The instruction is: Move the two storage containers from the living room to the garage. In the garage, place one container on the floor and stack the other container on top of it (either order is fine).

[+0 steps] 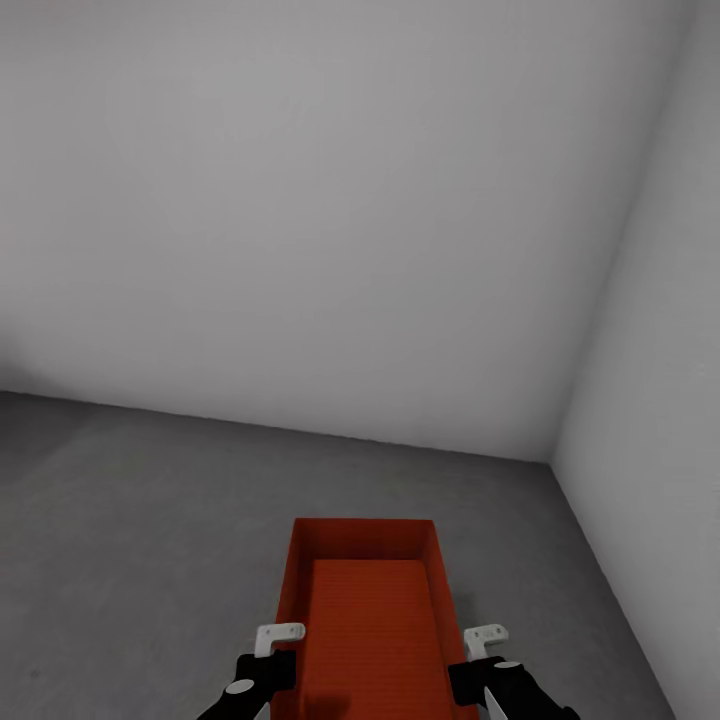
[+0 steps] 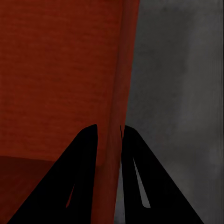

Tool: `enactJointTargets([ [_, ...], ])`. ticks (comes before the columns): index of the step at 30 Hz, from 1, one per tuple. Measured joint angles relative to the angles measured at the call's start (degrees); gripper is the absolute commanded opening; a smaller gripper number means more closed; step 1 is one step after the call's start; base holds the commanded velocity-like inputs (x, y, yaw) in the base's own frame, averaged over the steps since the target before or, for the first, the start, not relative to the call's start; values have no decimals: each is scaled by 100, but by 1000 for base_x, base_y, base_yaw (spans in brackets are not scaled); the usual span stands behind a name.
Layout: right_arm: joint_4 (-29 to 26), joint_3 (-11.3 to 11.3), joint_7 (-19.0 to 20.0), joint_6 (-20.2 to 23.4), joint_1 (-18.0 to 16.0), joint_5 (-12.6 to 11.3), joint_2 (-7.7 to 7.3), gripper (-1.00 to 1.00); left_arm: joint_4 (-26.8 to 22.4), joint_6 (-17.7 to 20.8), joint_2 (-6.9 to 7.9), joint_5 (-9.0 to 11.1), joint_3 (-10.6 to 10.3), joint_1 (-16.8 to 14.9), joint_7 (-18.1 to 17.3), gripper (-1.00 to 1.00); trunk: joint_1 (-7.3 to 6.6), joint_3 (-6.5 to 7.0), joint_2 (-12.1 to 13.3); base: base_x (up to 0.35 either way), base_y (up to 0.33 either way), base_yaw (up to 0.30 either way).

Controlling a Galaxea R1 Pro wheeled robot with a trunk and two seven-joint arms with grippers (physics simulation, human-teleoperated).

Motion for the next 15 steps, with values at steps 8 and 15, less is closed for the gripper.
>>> enactJointTargets([
  [8,3,6,1,0,0,-1,-1,-100,4,0,0,-3,4,0,0,-100,0,0,0,343,0,-285],
  [15,3,14,-2,0,-1,-2,0,-100,4,0,2,-4,5,1,-1,-100,0,8,0,343,0,-267],
])
